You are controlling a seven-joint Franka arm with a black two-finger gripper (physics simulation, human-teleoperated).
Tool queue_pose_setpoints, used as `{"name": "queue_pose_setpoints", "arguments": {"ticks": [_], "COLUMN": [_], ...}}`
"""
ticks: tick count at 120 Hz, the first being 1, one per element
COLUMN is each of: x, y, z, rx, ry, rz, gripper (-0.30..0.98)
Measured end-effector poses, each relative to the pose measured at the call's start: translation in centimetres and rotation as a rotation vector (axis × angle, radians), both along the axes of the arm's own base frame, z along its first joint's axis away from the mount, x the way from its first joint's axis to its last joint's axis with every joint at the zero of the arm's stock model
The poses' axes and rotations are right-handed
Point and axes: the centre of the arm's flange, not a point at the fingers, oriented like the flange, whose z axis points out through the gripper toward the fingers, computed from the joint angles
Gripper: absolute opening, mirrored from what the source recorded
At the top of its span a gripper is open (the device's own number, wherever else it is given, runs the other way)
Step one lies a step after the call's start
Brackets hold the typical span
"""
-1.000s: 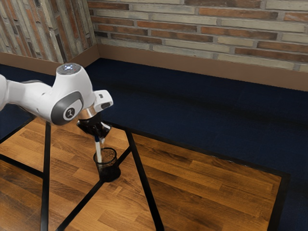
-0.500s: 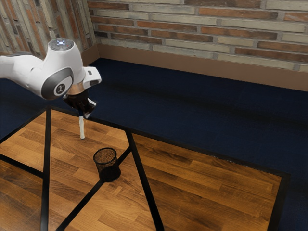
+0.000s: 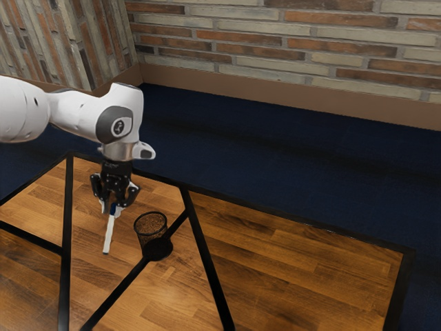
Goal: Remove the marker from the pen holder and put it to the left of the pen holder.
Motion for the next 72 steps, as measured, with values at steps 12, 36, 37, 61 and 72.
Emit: {"name": "queue_pose_setpoints", "arguments": {"ticks": [12,36,37,61,72], "x": [-0.1,-3.6,-3.8,-6.0,-6.1], "y": [-0.1,-5.9,-6.1,-4.9,-5.4], "z": [2.9,35.2,36.3,38.6,37.9], "rx": [-0.007,0.028,0.026,0.026,0.025], "ry": [-0.02,-0.669,-0.684,-0.635,-0.599], "rz": [-0.016,-0.129,-0.128,-0.046,-0.035], "gripper": [0.36,0.56,0.56,0.64,0.66]}}
